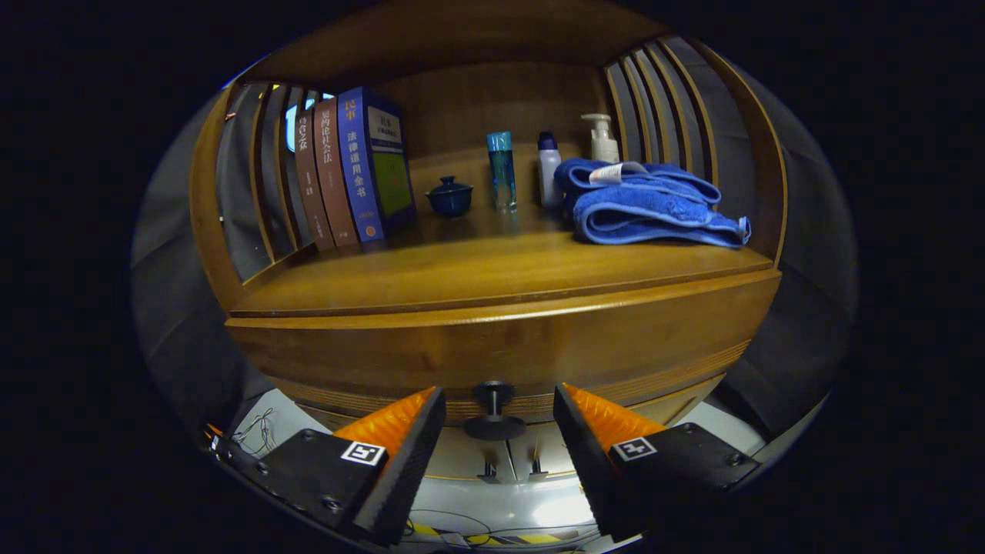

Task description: Pull open the drawer, take out the items inside it, and place them on the countertop above the cabinet.

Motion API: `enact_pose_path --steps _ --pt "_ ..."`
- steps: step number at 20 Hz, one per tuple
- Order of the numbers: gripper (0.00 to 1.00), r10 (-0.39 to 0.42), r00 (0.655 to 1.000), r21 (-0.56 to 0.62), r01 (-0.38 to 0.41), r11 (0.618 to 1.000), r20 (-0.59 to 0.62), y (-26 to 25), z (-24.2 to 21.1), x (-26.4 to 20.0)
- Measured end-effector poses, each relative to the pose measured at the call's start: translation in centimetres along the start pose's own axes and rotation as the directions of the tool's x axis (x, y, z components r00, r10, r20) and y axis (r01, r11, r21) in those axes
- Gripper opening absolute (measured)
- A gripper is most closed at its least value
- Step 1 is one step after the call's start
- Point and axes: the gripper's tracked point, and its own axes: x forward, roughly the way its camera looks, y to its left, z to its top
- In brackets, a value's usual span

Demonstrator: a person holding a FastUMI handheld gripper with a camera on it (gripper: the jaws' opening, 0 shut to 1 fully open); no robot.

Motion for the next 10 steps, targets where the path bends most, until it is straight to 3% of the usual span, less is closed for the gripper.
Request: enact_pose_path --steps 2,3,5,6,7,10 --pt "0.82 -0.008 1.000 0.000 0.008 1.000 -0.003 -0.1 -0.2 0.3" --pt "0.70 -0.006 1.000 -0.006 0.006 1.000 -0.005 0.0 -0.3 0.3" --pt "0.62 -0.004 0.999 -0.043 0.002 0.999 -0.048 0.2 -1.7 1.2" --pt "0.54 -0.011 0.999 -0.071 0.009 0.997 -0.031 -0.2 -0.1 1.0" --pt "0.45 -0.022 0.999 -0.094 0.017 0.995 -0.049 0.1 -1.4 1.0" --pt "0.37 -0.018 0.999 -0.085 0.014 0.996 -0.050 0.4 -1.2 0.7"
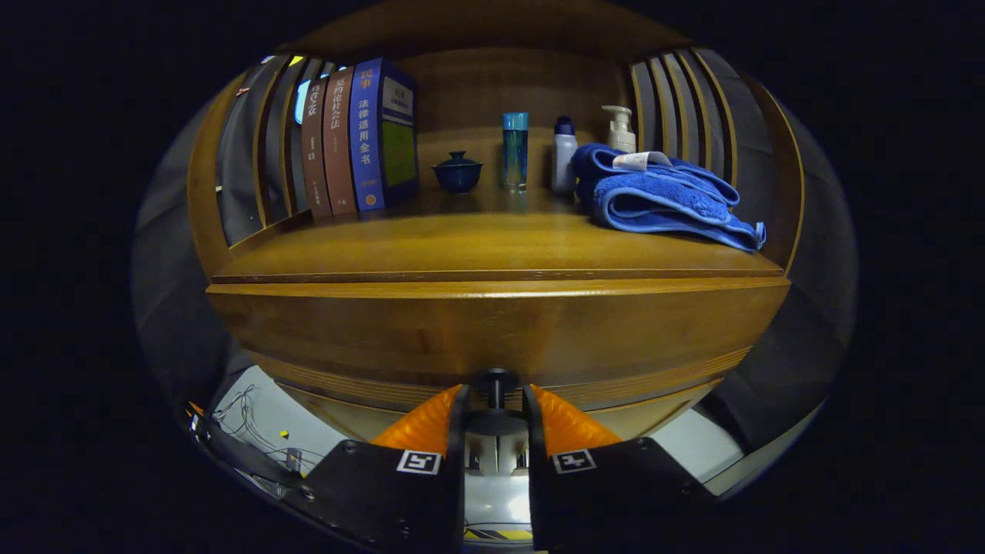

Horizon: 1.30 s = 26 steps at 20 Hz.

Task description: Pull open the drawer, take out the items inside it, and place them on the countertop above the cabinet.

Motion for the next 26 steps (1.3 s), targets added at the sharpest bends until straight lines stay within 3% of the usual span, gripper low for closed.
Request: enact_pose_path --steps 6,8,26 --pt "0.38 0.001 1.000 -0.012 -0.001 1.000 -0.017 -0.1 -0.1 -0.1" --pt "0.26 -0.011 1.000 -0.016 0.010 1.000 -0.028 -0.2 -0.3 -0.5" --pt "0.26 -0.010 0.994 -0.012 0.009 1.000 -0.111 -0.5 -6.5 -11.2"
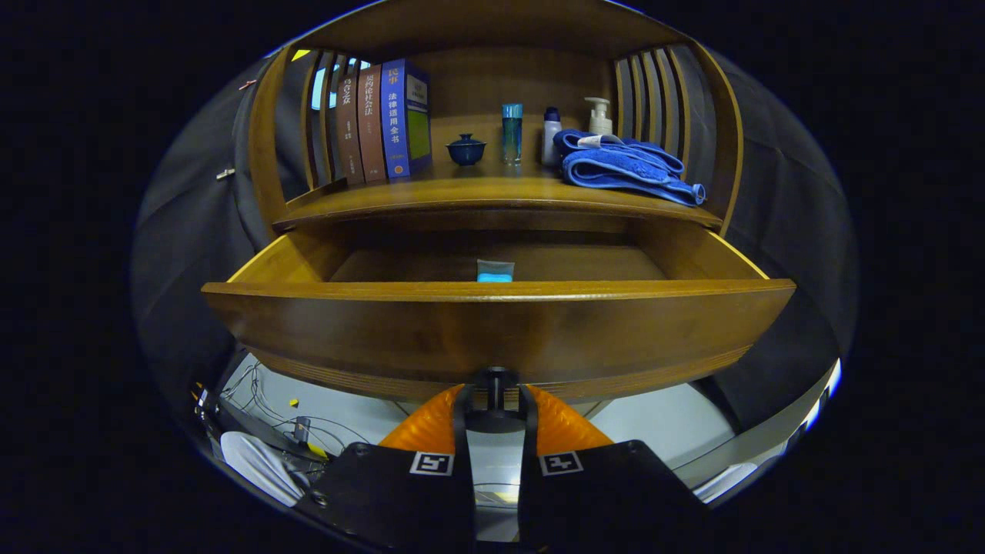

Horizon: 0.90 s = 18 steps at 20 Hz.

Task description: Pull open the drawer, take out the items inside it, and place them on the countertop above the cabinet.

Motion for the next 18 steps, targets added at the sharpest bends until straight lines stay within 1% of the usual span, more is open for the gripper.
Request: enact_pose_path --steps 7,11,18 --pt "0.26 -0.007 0.999 0.006 0.007 1.000 -0.036 -0.3 -2.4 -2.8" --pt "0.26 -0.003 0.997 0.009 0.004 1.000 -0.077 -0.1 -4.3 -4.0" --pt "0.26 -0.007 0.996 0.005 0.007 1.000 -0.090 -0.1 -5.0 -4.4"
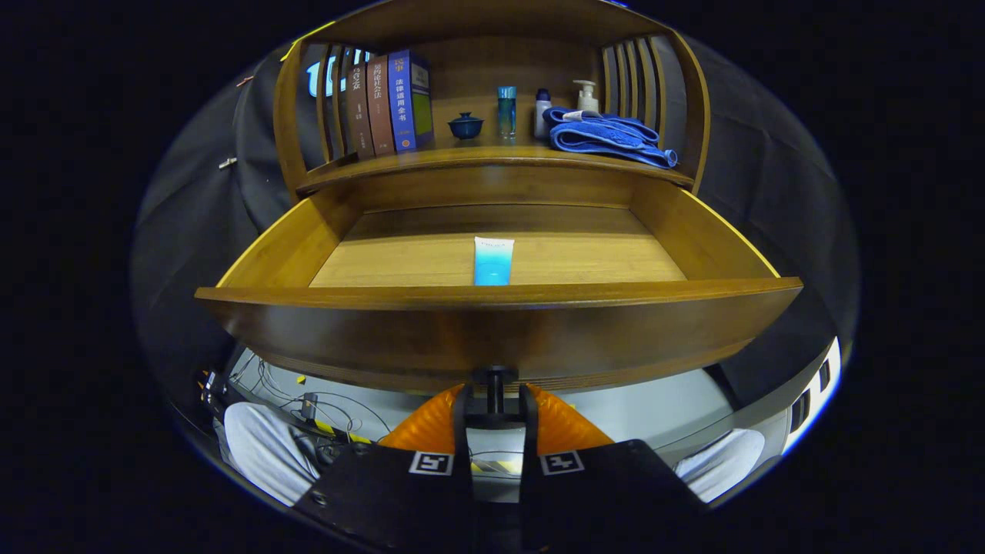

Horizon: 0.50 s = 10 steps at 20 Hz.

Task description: Pull open the drawer, take out the items inside it, and place them on the countertop above the cabinet.

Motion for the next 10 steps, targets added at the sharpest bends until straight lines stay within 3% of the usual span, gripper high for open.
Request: enact_pose_path --steps 2,5,7,10 --pt "0.40 -0.004 0.999 0.033 0.006 0.999 -0.051 -0.1 -0.8 -0.4" --pt "0.77 0.031 0.990 0.106 -0.017 0.994 -0.134 0.5 -2.3 -2.0" --pt "1.00 0.033 0.992 0.110 -0.020 0.994 -0.118 0.5 -1.6 -3.8" --pt "0.99 0.030 0.999 0.093 -0.026 0.995 -0.040 0.6 2.5 -6.7"
